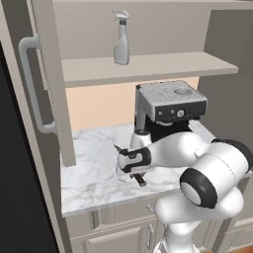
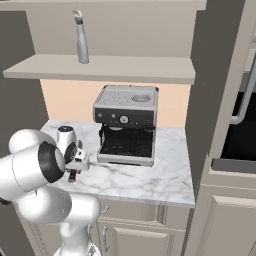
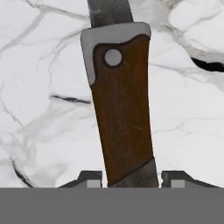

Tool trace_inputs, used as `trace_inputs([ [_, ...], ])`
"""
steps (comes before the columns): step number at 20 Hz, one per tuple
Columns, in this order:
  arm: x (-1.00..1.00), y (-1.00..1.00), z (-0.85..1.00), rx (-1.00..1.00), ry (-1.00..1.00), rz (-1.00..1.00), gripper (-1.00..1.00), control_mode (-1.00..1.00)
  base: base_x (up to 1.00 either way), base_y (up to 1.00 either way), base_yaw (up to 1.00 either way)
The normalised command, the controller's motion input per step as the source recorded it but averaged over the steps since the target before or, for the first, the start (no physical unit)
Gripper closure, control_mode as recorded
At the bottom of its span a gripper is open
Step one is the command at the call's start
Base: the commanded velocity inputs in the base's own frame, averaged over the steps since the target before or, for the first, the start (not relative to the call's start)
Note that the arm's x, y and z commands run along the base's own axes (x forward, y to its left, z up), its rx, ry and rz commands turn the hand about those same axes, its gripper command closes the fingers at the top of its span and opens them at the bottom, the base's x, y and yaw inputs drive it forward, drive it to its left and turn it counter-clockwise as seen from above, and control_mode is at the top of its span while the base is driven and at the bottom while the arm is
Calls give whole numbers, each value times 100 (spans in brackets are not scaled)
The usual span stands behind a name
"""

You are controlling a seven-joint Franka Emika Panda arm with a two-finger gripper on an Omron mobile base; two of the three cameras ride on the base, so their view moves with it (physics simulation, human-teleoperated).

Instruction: Move the cutting board and knife to the sink. Then move spray from the cabinet to the counter.

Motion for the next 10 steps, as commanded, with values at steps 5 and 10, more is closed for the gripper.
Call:
trace_inputs([
  [5, -22, 1, 0, 11, 7, 0, 100, -100, 0, 0, 0],
  [10, -18, 1, 10, 2, 0, 0, 100, -100, 0, 0, 0],
])
